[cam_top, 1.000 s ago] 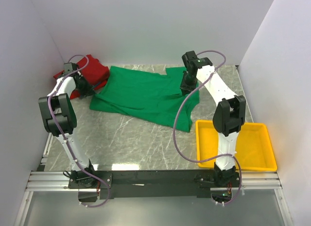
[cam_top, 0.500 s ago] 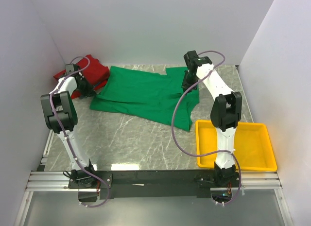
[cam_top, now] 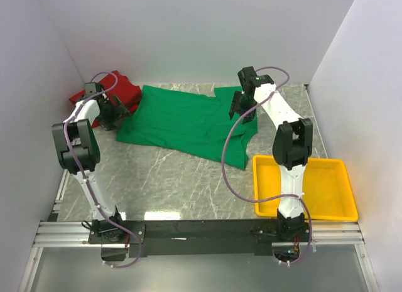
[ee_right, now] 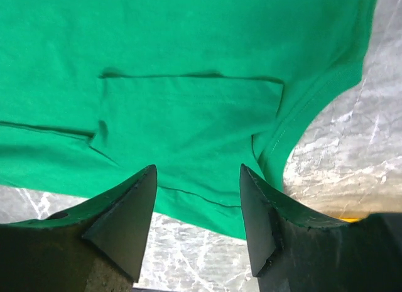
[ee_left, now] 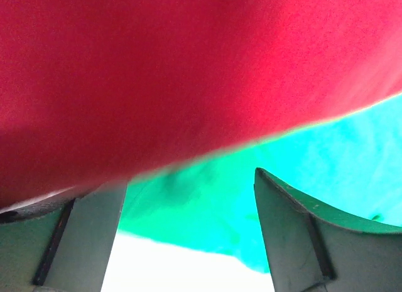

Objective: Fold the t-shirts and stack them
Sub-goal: Fold the tshirt

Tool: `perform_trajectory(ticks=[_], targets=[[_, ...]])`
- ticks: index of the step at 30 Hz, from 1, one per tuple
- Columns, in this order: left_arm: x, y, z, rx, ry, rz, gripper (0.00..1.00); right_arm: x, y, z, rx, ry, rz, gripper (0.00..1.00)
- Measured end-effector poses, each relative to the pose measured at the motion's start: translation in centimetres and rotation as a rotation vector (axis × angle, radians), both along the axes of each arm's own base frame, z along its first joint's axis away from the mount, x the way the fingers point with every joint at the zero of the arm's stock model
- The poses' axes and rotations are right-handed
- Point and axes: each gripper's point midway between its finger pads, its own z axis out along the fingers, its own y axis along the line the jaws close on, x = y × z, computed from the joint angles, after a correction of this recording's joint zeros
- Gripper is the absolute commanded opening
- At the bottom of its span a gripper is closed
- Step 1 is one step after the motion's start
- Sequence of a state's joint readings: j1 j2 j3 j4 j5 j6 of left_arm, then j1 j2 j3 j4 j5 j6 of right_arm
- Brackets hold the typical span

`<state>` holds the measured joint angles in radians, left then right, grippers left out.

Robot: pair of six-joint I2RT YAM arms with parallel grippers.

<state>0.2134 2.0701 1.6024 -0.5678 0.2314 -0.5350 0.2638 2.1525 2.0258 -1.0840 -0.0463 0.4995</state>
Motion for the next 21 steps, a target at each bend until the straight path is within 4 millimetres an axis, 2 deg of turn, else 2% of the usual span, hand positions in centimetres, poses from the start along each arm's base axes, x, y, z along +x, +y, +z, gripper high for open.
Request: perform_trajectory(ticks=[3, 6, 9, 12, 17, 21], targets=[[-1.8, 0.2, 0.3, 0.025, 0.013, 0.016, 0.81, -0.8, -0.1, -1.1, 0.002, 0.019, 0.002, 0.62], [-3.6, 0.3, 0.9, 0.048, 0.019, 0.031, 0.77, -2.7, -0.3, -2.7, 0.004, 0.071, 0.005, 0.62], [-5.0, 0.5, 0.9, 0.072, 0.031, 0.045, 0.74, -4.6, -0.5, -3.3, 0.011, 0.106, 0.006, 0.62], [-6.3, 0.5, 0.1, 0.082, 0.060, 0.053, 0.73, -5.5, -0.6, -2.6, 0.024, 0.101, 0.007, 0.62], [-7.4, 0.6, -1.0, 0.087, 0.099, 0.063, 0.70, -5.4, -0.4, -1.0, 0.042, 0.049, 0.011, 0.62], [-7.6, 0.7, -1.4, 0.095, 0.105, 0.072, 0.67, -5.7, -0.4, -1.1, 0.045, 0.045, 0.012, 0.62]])
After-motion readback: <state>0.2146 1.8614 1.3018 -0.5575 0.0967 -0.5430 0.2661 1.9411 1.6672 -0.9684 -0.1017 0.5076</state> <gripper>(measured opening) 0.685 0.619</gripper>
